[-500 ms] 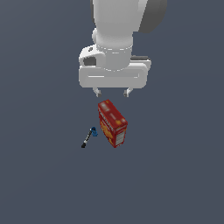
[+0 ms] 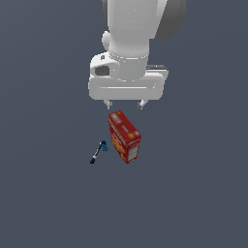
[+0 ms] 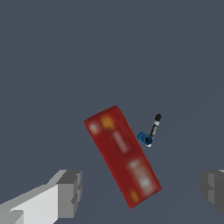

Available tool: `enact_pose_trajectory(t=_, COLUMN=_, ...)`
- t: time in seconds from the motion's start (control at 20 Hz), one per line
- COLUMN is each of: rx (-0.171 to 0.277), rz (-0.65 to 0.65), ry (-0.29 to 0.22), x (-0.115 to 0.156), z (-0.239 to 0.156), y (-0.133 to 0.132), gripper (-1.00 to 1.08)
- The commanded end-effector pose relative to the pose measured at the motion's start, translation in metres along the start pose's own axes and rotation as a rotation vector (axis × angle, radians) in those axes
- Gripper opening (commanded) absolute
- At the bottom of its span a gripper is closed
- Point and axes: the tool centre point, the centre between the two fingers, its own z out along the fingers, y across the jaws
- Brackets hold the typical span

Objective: Pick up a designated object from a clutter of objects.

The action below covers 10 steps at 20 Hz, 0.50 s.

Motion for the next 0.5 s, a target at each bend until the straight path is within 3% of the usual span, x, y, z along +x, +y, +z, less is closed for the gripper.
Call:
enact_pose_trajectory(t=0.0, rx=-0.007, rz=-0.009, ry=0.002, x=0.001, z=0.001, y=-0.001, gripper=1.0)
enact_pose_trajectory(t=0.45, rx=0.004, rz=0.015, ry=-0.002, x=0.005, z=0.018, y=0.006, gripper=1.0)
